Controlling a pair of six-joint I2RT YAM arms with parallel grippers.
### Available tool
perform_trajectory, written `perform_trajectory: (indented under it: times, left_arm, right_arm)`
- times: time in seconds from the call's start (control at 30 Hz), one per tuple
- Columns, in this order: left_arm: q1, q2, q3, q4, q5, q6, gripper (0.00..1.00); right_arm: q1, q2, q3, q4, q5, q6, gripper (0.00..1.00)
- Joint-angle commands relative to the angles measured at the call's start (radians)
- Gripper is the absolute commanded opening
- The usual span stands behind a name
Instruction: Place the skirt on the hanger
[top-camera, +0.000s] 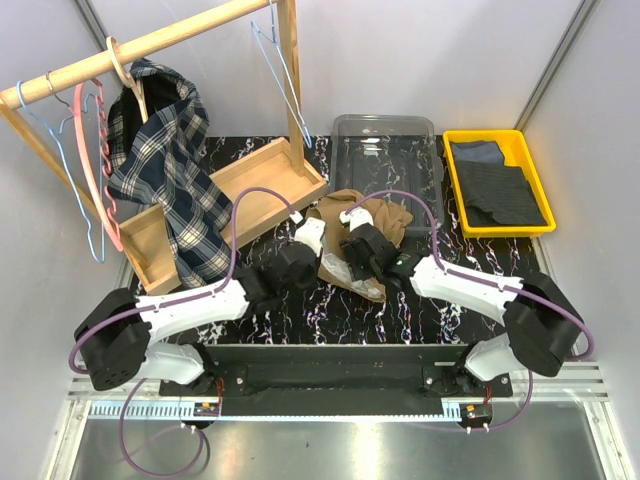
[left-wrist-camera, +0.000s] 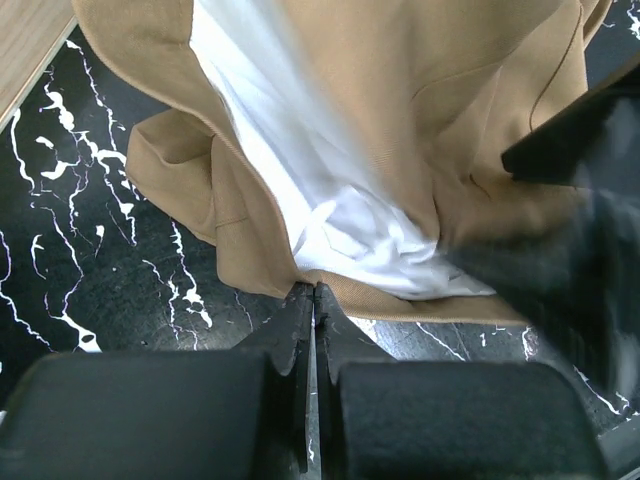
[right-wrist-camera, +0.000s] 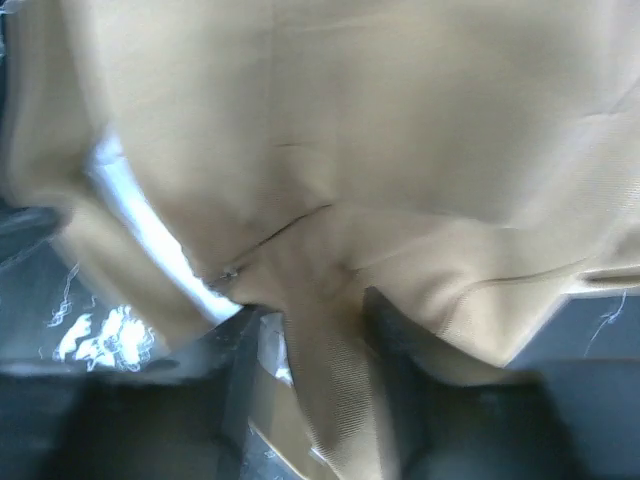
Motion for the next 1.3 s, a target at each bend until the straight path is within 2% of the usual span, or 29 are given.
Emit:
perform_trajectory:
  times: [0.0, 0.07, 0.1, 0.3, 0.5, 0.63, 0.83, 1.03, 1.27]
  left_arm:
    - [0.009, -0.054, 0.013, 0.034, -0.016, 0.009, 0.0]
    - [0.009, -0.078, 0.007, 0.02, -0.034, 0.026, 0.0]
    - [0.01, -0.089, 0.007, 0.011, -0.042, 0.032, 0.0]
    - [0.015, -0.288, 0.028, -0.096, -0.076, 0.11, 0.0]
    - [0.021, -0.547, 0.147, -0.188, -0.039, 0.199, 0.0]
    - [0.022, -0.638, 0.258, -0.238, -0.027, 0.247, 0.0]
    - [0.022, -0.704, 0.401, -0.259, -0.037, 0.313, 0.0]
    - [0.022, -0.706, 0.439, -0.278, -0.053, 0.331, 0.0]
    - [0.022, -0.749, 0.231, -0.23, -0.039, 0.258, 0.0]
  right_arm:
    - [0.005, -0.004, 0.059, 0.019, 0.262, 0.059, 0.3]
    - [0.005, -0.05, 0.067, 0.005, 0.256, 0.067, 0.14]
    - [0.005, -0.069, 0.073, -0.001, 0.247, 0.065, 0.01]
    - [0.004, -0.243, 0.188, -0.133, 0.134, 0.084, 0.0]
    - [0.005, -0.292, 0.416, -0.306, -0.004, 0.108, 0.0]
    - [0.004, -0.292, 0.562, -0.374, -0.09, 0.124, 0.0]
    - [0.005, -0.307, 0.692, -0.383, -0.165, 0.141, 0.0]
    - [0.005, -0.317, 0.686, -0.392, -0.135, 0.159, 0.0]
    - [0.005, -0.335, 0.483, -0.316, -0.095, 0.234, 0.0]
